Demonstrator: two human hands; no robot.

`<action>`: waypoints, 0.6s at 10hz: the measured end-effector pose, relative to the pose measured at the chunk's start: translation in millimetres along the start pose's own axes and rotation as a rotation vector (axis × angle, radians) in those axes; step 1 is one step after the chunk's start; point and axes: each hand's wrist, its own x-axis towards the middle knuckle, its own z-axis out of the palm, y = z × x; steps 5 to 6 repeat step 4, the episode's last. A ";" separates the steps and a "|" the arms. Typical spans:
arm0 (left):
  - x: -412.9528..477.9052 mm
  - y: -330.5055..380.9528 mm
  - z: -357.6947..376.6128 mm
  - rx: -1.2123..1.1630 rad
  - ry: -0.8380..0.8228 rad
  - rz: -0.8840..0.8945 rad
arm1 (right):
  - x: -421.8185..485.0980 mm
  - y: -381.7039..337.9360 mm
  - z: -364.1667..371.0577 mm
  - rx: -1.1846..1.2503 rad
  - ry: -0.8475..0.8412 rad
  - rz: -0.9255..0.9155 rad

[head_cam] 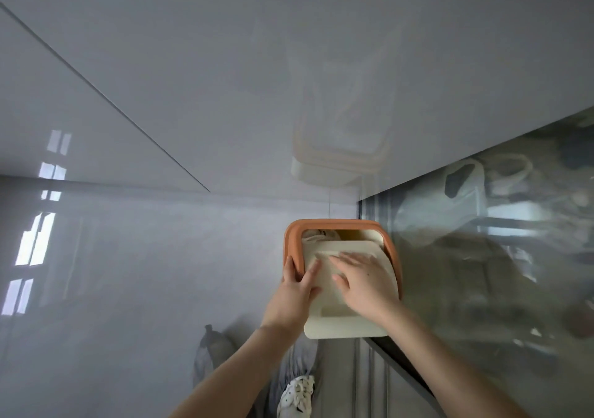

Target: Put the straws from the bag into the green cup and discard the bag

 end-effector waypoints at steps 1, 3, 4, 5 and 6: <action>10.2 2.3 -1.5 0.122 0.025 0.009 | -4.2 2.6 4.3 -0.107 0.123 0.053; -3.8 12.6 4.8 0.322 0.032 -0.053 | -19.6 10.7 31.4 -0.172 0.249 0.088; -5.7 16.5 4.4 0.340 0.057 -0.061 | -17.1 13.9 33.2 -0.212 0.235 0.090; -5.7 16.5 4.4 0.340 0.057 -0.061 | -17.1 13.9 33.2 -0.212 0.235 0.090; -5.7 16.5 4.4 0.340 0.057 -0.061 | -17.1 13.9 33.2 -0.212 0.235 0.090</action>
